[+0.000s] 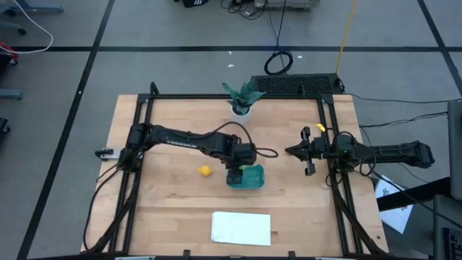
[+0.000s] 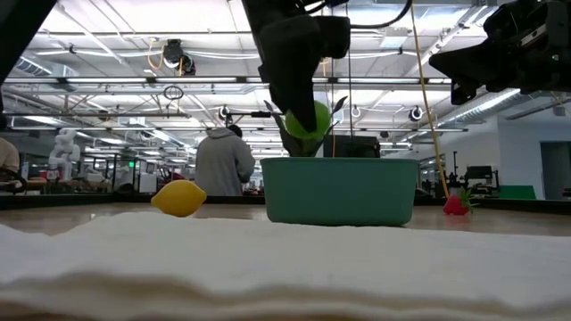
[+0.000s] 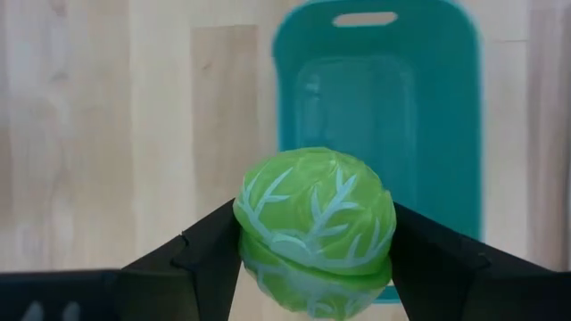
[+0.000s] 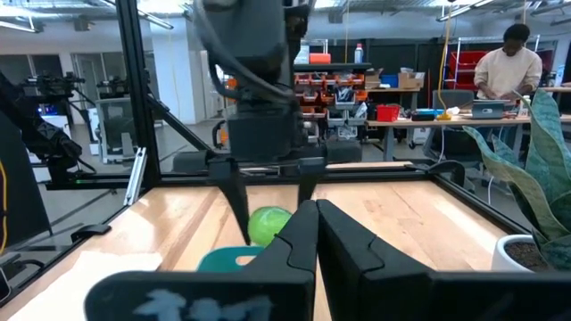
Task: Pick and placing Produce into tupperware
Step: Put the fruits and the vegetables into the bin
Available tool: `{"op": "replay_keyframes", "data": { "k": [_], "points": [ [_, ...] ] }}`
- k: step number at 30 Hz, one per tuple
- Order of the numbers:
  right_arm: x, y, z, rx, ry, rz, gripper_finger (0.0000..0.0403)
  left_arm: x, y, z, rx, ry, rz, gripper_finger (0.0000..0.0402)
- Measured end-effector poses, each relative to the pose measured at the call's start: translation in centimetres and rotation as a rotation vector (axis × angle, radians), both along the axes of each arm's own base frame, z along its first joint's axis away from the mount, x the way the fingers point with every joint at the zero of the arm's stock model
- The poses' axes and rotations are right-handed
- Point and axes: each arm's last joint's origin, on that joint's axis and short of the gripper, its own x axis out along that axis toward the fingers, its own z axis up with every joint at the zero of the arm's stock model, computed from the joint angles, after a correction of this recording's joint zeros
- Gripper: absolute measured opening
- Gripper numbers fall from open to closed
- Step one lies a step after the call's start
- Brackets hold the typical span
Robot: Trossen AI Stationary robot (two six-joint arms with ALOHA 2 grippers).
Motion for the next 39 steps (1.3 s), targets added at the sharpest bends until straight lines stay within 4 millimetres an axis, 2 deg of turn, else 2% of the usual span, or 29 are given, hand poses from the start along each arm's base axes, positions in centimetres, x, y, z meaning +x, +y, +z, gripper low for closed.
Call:
{"op": "replay_keyframes", "data": {
  "k": [8, 24, 39],
  "points": [
    [0.0, 0.0, 0.0, 0.0, 0.0, 0.0, 0.0, -0.1, -1.9, -0.2, -0.009, -0.003, -0.073, 0.0241],
    [0.0, 0.0, 0.0, 0.0, 0.002, 0.0, 0.0, -0.1, -1.9, -2.2, -0.03, -0.024, 0.004, 0.0241],
    [0.0, 0.0, 0.0, 0.0, 0.004, 0.0, 0.0, 0.1, -2.7, -3.0, -0.03, -0.049, -0.009, 0.0241]
  ]
}}
